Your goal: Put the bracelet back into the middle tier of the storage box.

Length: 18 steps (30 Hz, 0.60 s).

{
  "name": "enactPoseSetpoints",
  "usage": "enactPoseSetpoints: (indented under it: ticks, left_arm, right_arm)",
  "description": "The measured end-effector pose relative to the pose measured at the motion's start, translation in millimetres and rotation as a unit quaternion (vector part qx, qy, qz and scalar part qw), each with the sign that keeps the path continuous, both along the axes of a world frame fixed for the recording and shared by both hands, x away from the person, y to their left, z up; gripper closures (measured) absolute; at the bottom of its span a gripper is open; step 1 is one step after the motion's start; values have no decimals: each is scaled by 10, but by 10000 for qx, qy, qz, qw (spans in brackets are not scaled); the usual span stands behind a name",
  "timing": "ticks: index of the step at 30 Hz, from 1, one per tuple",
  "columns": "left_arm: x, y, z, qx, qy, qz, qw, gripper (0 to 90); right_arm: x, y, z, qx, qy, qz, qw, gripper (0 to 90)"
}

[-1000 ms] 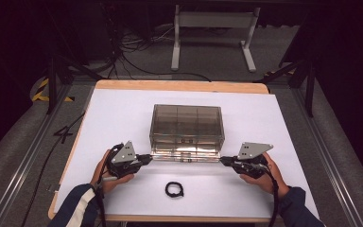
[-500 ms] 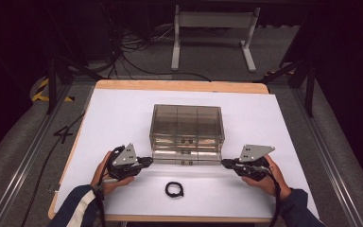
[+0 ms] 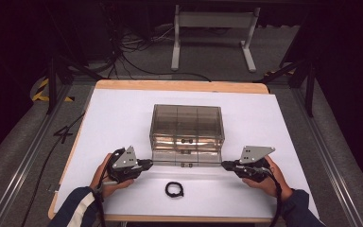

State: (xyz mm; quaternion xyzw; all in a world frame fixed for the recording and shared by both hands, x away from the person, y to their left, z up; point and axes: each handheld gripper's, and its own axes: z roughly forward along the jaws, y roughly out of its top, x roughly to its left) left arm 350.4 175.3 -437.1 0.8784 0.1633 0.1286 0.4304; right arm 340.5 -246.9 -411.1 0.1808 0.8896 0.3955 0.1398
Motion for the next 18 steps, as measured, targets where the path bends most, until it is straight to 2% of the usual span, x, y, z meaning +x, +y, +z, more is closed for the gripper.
enactPoseSetpoints:
  ticks: [3,6,7,10,14,16,18]
  left_arm:
    - [-8,13,8,9,4,34,10000,798]
    - [-35,65,13,-22,-14,98,9999,785]
    - [-35,65,13,-22,-14,98,9999,781]
    - [-93,148,20,-90,7,168,9998,770]
    - [-161,210,35,-174,14,179,9997,747]
    - [-242,252,38,-304,112,132,9994,715]
    - [-297,255,37,-306,139,73,9994,703]
  right_arm:
    - [0,-9,20,-98,-19,43,9999,843]
    - [5,-92,97,101,9,29,9999,836]
    - [5,-92,97,101,9,29,9999,836]
    - [19,-190,178,296,-109,-138,9994,847]
    - [23,-221,227,417,-238,-331,9983,855]
    - [47,-250,281,598,-408,-522,9960,888]
    - [76,-263,322,709,-505,-671,9939,900]
